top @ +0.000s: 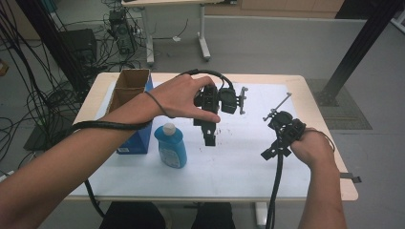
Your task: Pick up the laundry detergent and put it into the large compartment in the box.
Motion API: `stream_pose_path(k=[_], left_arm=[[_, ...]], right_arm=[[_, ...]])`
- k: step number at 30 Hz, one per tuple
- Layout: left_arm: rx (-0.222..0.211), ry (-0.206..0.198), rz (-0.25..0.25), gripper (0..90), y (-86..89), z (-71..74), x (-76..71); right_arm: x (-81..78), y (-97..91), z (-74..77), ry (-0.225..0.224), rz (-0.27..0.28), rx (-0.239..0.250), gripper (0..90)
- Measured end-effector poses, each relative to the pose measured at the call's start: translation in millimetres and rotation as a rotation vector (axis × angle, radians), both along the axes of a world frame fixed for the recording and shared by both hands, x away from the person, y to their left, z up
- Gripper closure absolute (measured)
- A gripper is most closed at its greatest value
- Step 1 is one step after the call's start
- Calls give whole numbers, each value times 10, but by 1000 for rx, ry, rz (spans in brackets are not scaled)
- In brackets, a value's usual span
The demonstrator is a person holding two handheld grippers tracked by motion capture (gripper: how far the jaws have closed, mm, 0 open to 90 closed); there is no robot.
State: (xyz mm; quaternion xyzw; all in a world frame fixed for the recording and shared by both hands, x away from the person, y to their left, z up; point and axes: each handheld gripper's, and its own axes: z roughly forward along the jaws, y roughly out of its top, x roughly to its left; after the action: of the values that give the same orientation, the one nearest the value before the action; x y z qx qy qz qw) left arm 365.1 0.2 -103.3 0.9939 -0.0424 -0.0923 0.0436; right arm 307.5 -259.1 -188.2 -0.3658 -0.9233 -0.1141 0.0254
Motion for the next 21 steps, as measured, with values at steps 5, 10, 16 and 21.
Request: stream_pose_path(k=[5, 10, 16, 21], left_arm=[[-2, 1, -3, 51, 4, -1, -5], [2, 0, -7, 51, -4, -22, 3], [-4, -2, -16, 52, 14, 21, 9], [-17, 0, -49, 55, 79, 100, 9]], right_arm=[[-1, -17, -13, 0, -2, 6, 37], [-7, -26, -23, -3, -3, 12, 38], [-5, -37, -51, 8, -7, 7, 39], [-15, -63, -41, 2, -12, 7, 37]])
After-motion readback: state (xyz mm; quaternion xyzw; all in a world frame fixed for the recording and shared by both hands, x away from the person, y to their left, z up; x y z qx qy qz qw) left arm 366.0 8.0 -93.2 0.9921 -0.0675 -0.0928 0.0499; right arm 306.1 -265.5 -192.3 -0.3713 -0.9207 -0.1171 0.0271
